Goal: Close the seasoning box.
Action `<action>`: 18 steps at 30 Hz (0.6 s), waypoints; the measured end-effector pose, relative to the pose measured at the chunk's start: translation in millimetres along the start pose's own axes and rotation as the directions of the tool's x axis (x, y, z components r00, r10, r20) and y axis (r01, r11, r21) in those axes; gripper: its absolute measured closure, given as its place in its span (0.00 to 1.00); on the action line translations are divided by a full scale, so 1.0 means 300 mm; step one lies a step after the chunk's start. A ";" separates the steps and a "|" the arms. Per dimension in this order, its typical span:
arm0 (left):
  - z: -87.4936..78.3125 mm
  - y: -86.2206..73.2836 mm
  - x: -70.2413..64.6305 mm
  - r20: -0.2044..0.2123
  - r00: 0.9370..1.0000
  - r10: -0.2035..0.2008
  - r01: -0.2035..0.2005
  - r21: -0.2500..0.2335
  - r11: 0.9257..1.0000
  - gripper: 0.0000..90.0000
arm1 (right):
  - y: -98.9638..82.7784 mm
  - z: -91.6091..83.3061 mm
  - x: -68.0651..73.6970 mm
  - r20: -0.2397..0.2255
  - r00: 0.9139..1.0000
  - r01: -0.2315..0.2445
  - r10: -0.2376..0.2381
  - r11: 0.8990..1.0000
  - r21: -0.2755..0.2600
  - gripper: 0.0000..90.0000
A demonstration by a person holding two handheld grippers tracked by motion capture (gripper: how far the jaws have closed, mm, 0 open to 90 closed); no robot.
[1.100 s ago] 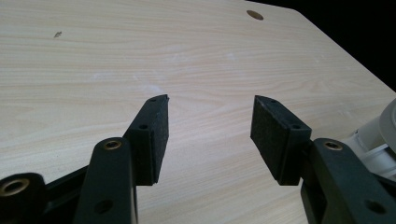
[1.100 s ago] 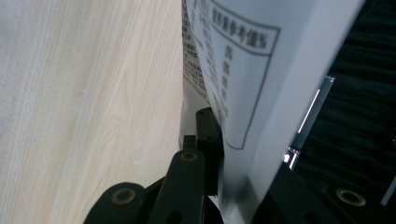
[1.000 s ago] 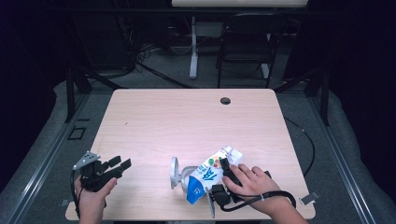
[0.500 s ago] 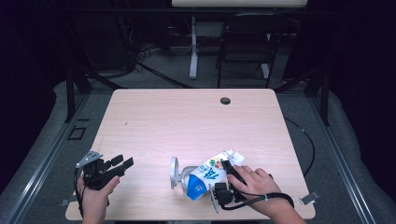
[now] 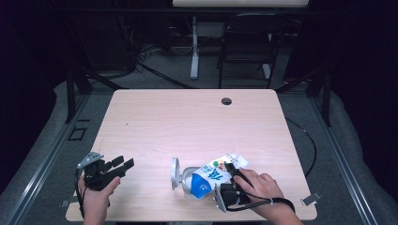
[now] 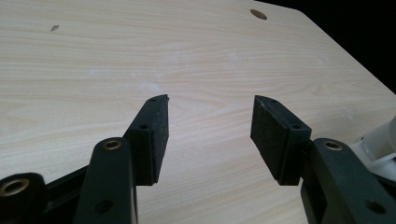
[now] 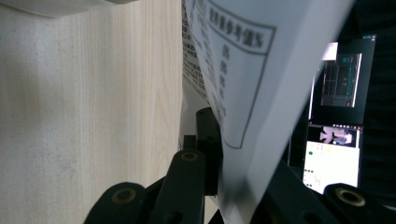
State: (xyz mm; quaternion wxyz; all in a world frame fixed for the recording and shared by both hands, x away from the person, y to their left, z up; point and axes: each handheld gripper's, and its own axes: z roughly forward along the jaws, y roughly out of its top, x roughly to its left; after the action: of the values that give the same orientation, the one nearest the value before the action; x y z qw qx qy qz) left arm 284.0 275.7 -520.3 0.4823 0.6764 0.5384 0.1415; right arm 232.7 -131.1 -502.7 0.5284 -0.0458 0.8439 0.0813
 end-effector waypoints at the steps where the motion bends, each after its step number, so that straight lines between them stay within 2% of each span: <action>1: 0.001 0.000 0.000 0.000 1.000 0.003 -0.003 -0.002 1.000 0.53 | -0.004 0.003 0.004 -0.001 1.000 -0.017 0.017 1.000 -0.012 0.98; 2: 0.001 0.000 -0.001 0.002 1.000 0.007 -0.007 0.000 1.000 0.53 | -0.007 0.000 0.005 0.002 1.000 -0.024 0.024 1.000 -0.006 0.98; 3: 0.000 0.000 -0.001 0.003 1.000 0.008 -0.008 0.000 1.000 0.53 | -0.014 0.000 0.013 -0.002 0.999 -0.054 0.054 0.998 -0.016 0.98; 5: -0.001 -0.001 -0.002 0.003 1.000 0.005 -0.005 0.000 1.000 0.53 | -0.022 0.002 0.020 -0.002 0.997 -0.072 0.072 0.997 -0.024 0.98; 6: -0.002 -0.002 -0.001 0.003 1.000 0.005 -0.005 0.002 1.000 0.53 | -0.024 -0.002 0.020 -0.002 0.997 -0.073 0.073 0.997 -0.011 0.98; 7: -0.004 -0.003 0.002 0.001 1.000 0.009 -0.009 0.004 1.000 0.53 | -0.028 0.001 0.024 -0.003 0.995 -0.095 0.095 0.995 -0.025 0.98; 8: -0.003 -0.004 0.002 0.001 1.000 0.006 -0.006 -0.001 1.000 0.53 | -0.028 -0.005 0.021 -0.004 0.996 -0.094 0.094 0.996 -0.007 0.98; 12: -0.008 -0.005 0.006 0.000 1.000 0.007 -0.007 0.003 1.000 0.53 | -0.028 -0.001 0.030 -0.008 0.989 -0.147 0.147 0.988 -0.045 0.98; 15: -0.011 -0.005 0.007 -0.001 1.000 0.008 -0.008 -0.005 1.000 0.53 | -0.020 -0.011 0.026 -0.005 0.989 -0.149 0.149 0.988 -0.030 0.98; 17: -0.014 -0.006 0.010 -0.002 1.000 0.003 -0.003 -0.004 1.000 0.53 | -0.019 -0.008 0.029 -0.005 0.985 -0.171 0.171 0.984 -0.056 0.98; 18: -0.015 -0.007 0.013 -0.003 1.000 0.002 -0.002 -0.003 1.000 0.53 | -0.017 -0.013 0.025 -0.002 0.985 -0.174 0.174 0.983 -0.052 0.98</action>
State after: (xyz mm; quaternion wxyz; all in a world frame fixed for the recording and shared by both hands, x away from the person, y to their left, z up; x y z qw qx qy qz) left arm 281.0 281.2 -521.1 0.4823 0.6760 0.5383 0.1438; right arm 226.8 -136.8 -508.4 0.5188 0.0143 0.8417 0.1488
